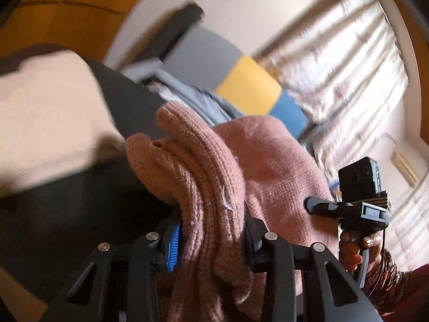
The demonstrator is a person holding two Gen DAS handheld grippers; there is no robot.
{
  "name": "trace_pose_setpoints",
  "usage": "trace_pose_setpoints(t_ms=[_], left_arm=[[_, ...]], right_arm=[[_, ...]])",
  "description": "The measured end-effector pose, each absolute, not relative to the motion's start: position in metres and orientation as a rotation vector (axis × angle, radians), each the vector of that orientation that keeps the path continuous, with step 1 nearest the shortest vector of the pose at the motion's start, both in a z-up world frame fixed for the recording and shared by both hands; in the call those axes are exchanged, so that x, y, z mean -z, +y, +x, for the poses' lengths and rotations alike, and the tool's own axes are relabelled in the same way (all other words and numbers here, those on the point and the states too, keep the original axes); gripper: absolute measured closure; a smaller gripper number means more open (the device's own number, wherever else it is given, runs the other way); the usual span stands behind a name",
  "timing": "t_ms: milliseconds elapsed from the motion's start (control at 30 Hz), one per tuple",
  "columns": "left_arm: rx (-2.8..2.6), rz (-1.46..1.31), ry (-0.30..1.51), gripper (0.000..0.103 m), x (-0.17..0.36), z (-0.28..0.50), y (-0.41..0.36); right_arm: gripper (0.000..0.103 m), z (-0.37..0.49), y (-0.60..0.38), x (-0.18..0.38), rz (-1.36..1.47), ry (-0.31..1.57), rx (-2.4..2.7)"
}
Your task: Fold clothes
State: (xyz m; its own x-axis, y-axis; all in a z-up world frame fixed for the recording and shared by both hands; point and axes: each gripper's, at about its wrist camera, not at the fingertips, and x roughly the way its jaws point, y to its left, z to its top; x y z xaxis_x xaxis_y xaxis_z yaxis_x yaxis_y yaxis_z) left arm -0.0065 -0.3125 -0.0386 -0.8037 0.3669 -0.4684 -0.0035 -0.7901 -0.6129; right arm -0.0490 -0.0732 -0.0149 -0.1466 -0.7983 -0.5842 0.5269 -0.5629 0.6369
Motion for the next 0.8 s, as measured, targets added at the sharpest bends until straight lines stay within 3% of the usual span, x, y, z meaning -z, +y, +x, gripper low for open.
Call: trace_pose_setpoints(t_ms=[267,433,567,700,800], left_arm=[[-2.966,-0.615,-0.921,0.066,-0.025,0.019,-0.435],[-3.127,-0.574,-0.942,0.066,-0.030,0.006,-0.494],[-3.181,-0.667,-1.013,0.066,0.003,-0.010,-0.540],[-3.170,-0.923,-1.150,0.065,0.078,-0.010,-0.559],[-3.099,-0.842,-1.305,0.057,0.118,0.001,-0.566]], right_arm=[[0.058,-0.102,-0.245,-0.050,1.008,-0.200,1.667],[0.058,-0.147,-0.341,-0.064,0.920,-0.116,1.610],[0.058,-0.177,-0.398,-0.040,0.930,-0.070,1.581],[0.056,-0.219,-0.440,0.033,1.102,0.008,1.627],[0.042,-0.245,-0.435,0.079,1.229,-0.117,1.610]])
